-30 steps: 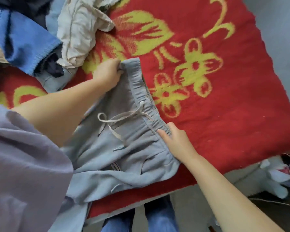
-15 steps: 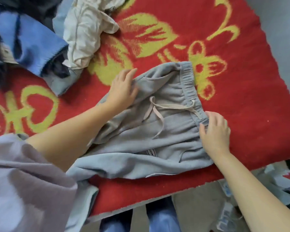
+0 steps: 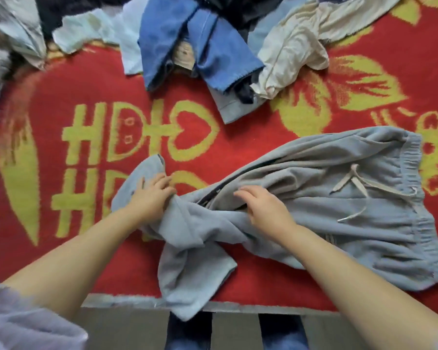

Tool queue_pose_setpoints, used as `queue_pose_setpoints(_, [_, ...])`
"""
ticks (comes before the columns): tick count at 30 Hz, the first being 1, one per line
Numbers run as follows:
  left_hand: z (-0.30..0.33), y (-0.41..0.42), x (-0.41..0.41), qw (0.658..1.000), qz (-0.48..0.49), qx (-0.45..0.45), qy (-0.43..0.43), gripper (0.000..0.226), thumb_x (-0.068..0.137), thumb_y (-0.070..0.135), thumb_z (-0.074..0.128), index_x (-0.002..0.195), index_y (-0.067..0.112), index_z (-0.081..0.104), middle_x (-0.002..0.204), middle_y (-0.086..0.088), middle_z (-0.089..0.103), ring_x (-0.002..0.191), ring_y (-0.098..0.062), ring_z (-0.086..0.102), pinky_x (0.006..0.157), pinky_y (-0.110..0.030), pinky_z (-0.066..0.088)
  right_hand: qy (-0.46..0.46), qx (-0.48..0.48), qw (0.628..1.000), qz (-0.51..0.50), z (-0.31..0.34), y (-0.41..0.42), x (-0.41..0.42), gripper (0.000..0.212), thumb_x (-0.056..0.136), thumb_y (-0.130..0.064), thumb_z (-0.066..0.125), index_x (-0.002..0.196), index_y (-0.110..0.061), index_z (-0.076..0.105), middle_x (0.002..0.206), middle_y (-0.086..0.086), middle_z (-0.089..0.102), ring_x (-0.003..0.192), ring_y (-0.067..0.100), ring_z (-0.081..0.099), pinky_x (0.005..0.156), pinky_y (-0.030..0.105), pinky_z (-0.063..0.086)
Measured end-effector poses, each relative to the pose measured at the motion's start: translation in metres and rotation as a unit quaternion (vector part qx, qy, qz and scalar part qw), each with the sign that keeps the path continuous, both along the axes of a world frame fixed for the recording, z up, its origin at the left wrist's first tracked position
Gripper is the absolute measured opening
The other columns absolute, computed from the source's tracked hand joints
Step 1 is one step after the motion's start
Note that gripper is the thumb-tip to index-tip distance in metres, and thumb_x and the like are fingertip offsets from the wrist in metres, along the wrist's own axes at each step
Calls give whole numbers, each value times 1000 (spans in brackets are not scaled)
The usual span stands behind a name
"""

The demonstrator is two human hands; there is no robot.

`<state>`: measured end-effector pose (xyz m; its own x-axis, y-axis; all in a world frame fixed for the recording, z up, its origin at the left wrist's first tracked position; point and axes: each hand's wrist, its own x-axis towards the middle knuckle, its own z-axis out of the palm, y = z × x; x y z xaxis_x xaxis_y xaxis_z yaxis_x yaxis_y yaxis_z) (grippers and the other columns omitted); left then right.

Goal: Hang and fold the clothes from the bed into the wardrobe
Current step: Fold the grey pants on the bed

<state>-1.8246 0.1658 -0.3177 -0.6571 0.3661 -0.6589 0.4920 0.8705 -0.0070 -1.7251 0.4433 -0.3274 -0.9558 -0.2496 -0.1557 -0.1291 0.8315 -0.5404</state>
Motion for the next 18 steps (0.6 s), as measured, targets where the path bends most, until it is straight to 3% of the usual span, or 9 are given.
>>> queue_pose_setpoints(2, [-2, -29, -4, 987, -150, -50, 9, 45, 81, 17, 61, 125, 18, 53, 154, -11, 24, 146, -23, 13, 112, -61, 2, -10, 91, 995, 35, -4, -21, -20, 65, 75, 4, 58, 138, -12, 49, 146, 17, 42, 136, 35, 39, 100, 56, 42])
queue_pose_setpoints(3, [-1, -36, -6, 975, -213, -21, 52, 38, 72, 21, 69, 109, 16, 62, 138, -14, 45, 138, -25, 35, 112, -61, 6, -37, 151, 987, 49, -5, -26, -30, 72, 83, -1, 54, 149, -20, 31, 158, 12, 21, 146, 31, 18, 110, 58, 27])
queue_pose_setpoints(5, [8, -61, -9, 948, -274, 85, 141, 13, 59, 12, 67, 71, 14, 61, 77, -6, 63, 80, -24, 67, 106, -55, 31, -109, 264, 956, 62, -8, -48, -42, 73, 92, -14, 49, 152, -31, 11, 162, 4, 1, 148, 25, -5, 112, 61, 8])
queue_pose_setpoints(7, [18, -61, -5, 926, -274, 194, 172, 9, 61, 11, 62, 58, 14, 53, 48, -1, 53, 43, -22, 56, 72, -41, 56, -117, 333, 935, 40, -11, -51, -46, 58, 93, -24, 51, 147, -29, 27, 154, 9, 24, 144, 28, 14, 109, 64, 10])
queue_pose_setpoints(8, [30, -66, 0, 932, -267, 199, 146, 17, 63, 16, 69, 59, 14, 53, 46, -1, 53, 38, -22, 54, 50, -32, 52, -123, 359, 925, 29, -12, -57, -50, 47, 93, -25, 51, 139, -26, 39, 142, 8, 39, 135, 29, 28, 108, 61, 17])
queue_pose_setpoints(10, [44, -73, 17, 948, -267, 164, 54, 29, 73, 39, 75, 75, 15, 60, 61, -4, 63, 51, -25, 63, 43, -26, 37, -123, 369, 921, -3, -6, -66, -61, 29, 92, -24, 50, 121, -22, 50, 122, 5, 53, 117, 29, 44, 99, 50, 28])
queue_pose_setpoints(12, [41, -80, 44, 965, -238, 50, -99, 37, 90, 51, 53, 97, 16, 60, 90, -10, 68, 83, -31, 65, 59, -31, 37, -89, 297, 942, -129, 3, -65, -72, 25, 91, -24, 50, 115, -19, 50, 117, 8, 56, 111, 31, 50, 93, 46, 32])
queue_pose_setpoints(15, [32, -75, 85, 952, -155, 50, -259, 37, 96, 48, 43, 86, 15, 55, 79, -7, 59, 74, -29, 54, 71, -37, 46, -63, 59, 883, -462, 29, -45, -91, 28, 96, -22, 42, 120, -9, 45, 121, 15, 57, 113, 36, 52, 98, 49, 32])
queue_pose_setpoints(18, [17, -62, 102, 953, -50, 109, -278, 38, 96, 50, 40, 80, 19, 55, 77, -6, 63, 72, -25, 53, 75, -39, 46, -144, 82, 866, -471, 34, -24, -102, 35, 97, -21, 39, 128, -5, 40, 133, 19, 49, 121, 38, 47, 105, 54, 28])
